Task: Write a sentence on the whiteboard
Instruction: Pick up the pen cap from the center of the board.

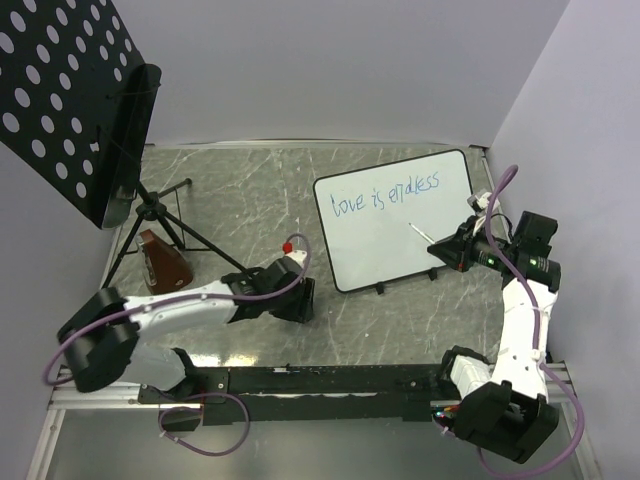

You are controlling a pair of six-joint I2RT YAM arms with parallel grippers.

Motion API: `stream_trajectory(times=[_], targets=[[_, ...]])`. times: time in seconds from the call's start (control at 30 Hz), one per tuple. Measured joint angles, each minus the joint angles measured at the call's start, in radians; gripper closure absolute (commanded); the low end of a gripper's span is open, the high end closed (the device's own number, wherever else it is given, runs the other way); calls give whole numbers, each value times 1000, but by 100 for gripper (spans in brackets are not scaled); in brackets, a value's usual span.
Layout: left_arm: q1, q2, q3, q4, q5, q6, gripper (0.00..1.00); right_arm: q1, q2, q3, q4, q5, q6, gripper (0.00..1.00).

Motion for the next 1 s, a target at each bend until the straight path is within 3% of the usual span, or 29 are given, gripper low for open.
stream_trajectory(times=[0.27, 0.43, 0.7, 1.0], targets=[[0, 262, 167, -50, -23, 30, 61, 14, 14, 0, 0, 6, 0, 100], [0, 370, 272, -93, -49, 50, 63, 16, 16, 0, -2, 8, -2, 100], [-2, 386, 281, -198, -98, 59, 63, 16, 17, 0, -7, 8, -11, 100], [-4, 404, 282, -189, -89, 84, 74, 16, 17, 0, -13, 8, -20, 100]])
